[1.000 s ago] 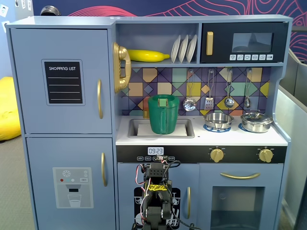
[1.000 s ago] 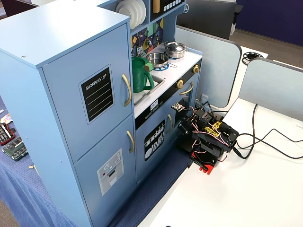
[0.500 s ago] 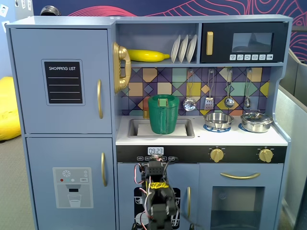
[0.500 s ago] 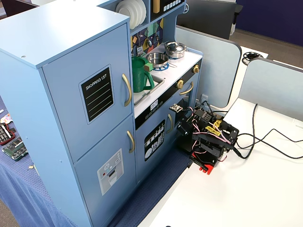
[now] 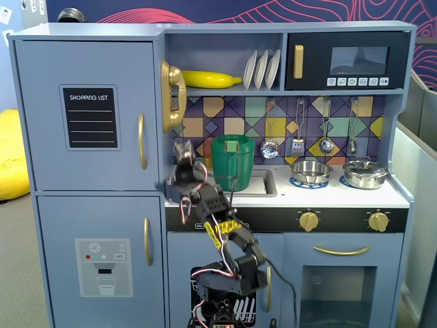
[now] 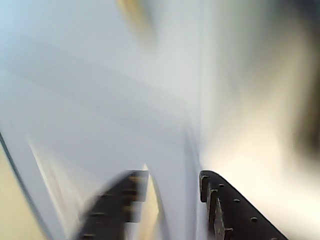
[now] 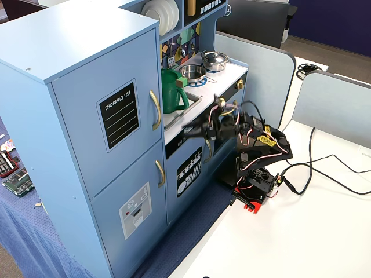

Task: Open the left cabinet door

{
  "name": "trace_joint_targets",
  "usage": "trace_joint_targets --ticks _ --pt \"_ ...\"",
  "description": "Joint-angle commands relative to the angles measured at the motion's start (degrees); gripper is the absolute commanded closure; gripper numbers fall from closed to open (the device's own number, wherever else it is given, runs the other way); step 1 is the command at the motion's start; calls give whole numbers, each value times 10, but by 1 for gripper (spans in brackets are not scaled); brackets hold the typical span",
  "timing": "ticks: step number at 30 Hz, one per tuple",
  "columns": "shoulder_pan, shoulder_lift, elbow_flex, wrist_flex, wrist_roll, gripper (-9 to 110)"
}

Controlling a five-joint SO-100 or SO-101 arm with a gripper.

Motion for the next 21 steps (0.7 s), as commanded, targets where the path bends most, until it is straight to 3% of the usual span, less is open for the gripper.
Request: trace_joint_targets --ticks 1,6,21 --pt "3 -84 -127 -62 32 79" --pt "4 -158 -192 -102 40 74" --pt "-98 -299 -301 -214 3 79"
